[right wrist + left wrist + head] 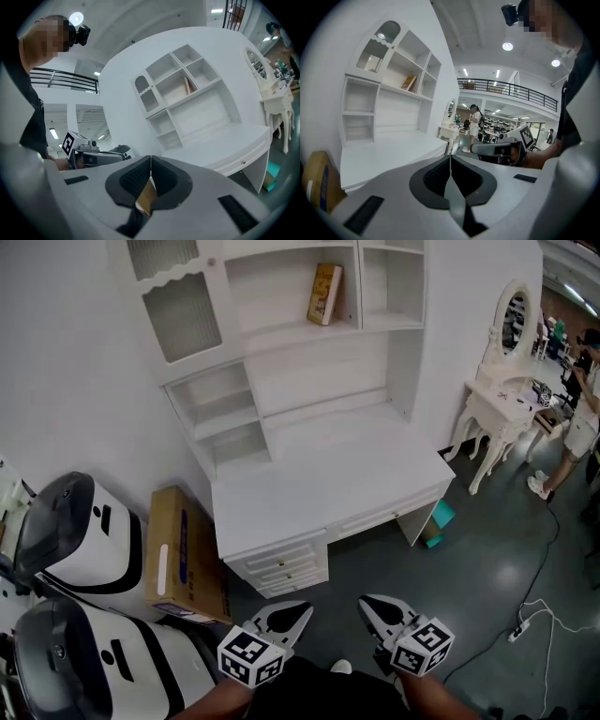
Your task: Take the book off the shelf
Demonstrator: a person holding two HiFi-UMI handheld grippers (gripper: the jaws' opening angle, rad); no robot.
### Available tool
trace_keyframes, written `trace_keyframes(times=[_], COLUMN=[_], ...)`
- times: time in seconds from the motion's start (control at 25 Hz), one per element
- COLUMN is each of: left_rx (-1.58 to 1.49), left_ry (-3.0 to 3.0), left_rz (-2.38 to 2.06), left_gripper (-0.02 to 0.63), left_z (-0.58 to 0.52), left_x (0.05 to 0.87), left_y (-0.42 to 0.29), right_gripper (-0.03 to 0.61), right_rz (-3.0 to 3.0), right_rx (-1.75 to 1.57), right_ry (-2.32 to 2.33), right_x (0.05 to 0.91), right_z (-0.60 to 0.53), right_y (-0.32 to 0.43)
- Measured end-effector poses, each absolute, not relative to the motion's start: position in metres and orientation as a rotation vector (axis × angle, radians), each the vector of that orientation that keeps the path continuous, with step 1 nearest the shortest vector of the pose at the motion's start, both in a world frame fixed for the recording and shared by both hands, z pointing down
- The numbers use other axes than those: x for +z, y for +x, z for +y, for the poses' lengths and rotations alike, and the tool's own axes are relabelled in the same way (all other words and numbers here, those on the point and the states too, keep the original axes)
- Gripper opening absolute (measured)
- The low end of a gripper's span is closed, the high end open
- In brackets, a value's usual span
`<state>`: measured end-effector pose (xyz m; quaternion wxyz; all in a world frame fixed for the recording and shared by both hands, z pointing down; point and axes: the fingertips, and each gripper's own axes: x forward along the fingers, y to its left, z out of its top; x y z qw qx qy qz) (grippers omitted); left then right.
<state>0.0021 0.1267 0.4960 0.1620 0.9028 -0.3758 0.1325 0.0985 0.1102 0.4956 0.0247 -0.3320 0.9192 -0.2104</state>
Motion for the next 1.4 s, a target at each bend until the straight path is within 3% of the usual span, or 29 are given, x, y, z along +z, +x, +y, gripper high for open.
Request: trace_keyframes(times=[0.88, 1.4], left_rx=[0.371, 0.357], left_ry=[2.582, 2.609], left_rz=[-1.058, -1.048], left_gripper=[0.018, 0.018], left_z=[0.032, -0.083], left_x=[0.493, 0.480], left_y=[0.001, -0.041], right_gripper=[0.026, 0.026], right_rz=[2.799, 2.822], right_rx=[-0.692, -0.658], right_ry=[-1.125, -1.156], right_x=[0.506, 0.492], right_z=[0.035, -0.079], right_y=[0.112, 0.069])
